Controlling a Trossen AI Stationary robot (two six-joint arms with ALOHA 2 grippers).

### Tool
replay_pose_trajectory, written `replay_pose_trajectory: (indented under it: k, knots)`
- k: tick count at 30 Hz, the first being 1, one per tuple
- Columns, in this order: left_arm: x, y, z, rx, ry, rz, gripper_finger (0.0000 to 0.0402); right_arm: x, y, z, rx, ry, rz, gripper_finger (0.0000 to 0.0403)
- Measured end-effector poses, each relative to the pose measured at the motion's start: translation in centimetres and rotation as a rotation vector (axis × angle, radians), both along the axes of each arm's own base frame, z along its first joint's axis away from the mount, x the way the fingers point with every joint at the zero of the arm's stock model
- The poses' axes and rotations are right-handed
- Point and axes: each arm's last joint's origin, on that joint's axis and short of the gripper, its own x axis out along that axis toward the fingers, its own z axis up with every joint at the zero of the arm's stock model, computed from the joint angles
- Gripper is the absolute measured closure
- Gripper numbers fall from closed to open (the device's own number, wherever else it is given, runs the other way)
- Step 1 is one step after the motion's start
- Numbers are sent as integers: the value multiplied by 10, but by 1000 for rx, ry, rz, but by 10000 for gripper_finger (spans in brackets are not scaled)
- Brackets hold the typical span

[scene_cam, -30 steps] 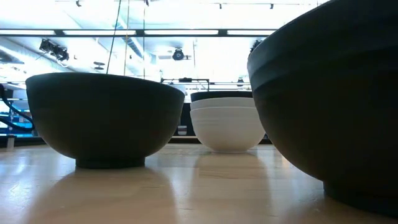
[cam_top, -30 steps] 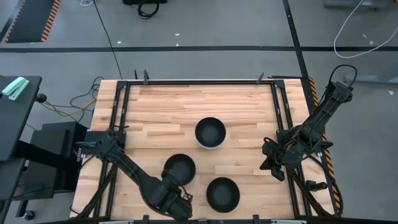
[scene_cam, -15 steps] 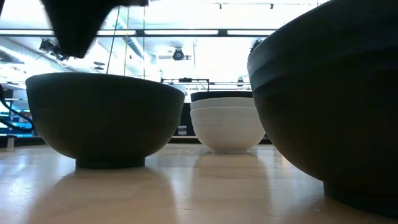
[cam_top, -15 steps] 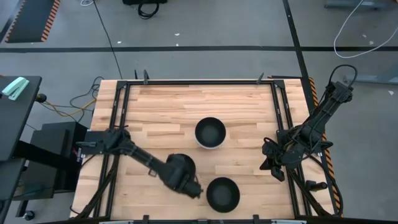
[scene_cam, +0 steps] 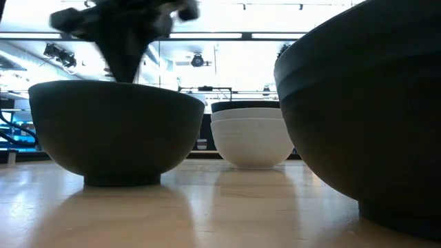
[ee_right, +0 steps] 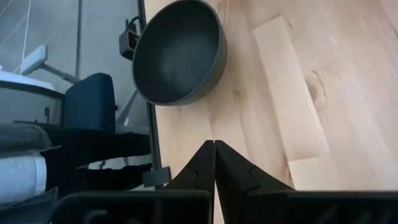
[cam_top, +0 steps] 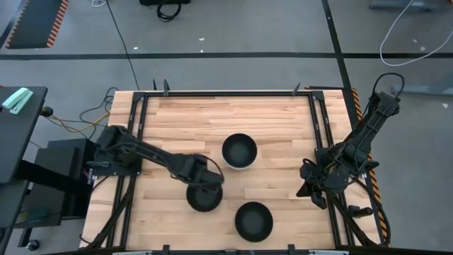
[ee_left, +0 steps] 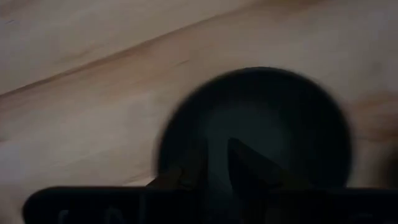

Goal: Nest bowls inside each other
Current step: Stack the left black bowl on the black bowl

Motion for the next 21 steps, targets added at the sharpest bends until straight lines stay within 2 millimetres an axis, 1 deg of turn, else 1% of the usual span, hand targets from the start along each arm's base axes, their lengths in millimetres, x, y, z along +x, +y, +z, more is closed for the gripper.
replay_pose_trajectory:
  k: [3, 6, 12, 17, 21]
  knots:
    - [-14, 8, -7, -26, 45, 20, 319, 0, 0, 0, 0, 0, -1, 390]
    - [-22, 11, -15, -51, 84, 22, 304, 0, 0, 0, 1, 0, -1, 390]
    - [-18, 9, -29, -106, 35, -13, 277, 1, -1, 0, -8, -10, -17, 390]
    - [-26, 12, -46, -122, 82, -8, 261, 1, -1, 0, -5, -10, -25, 390]
    - [-30, 13, -61, -139, 88, 11, 254, 1, -1, 0, 6, -4, -37, 390]
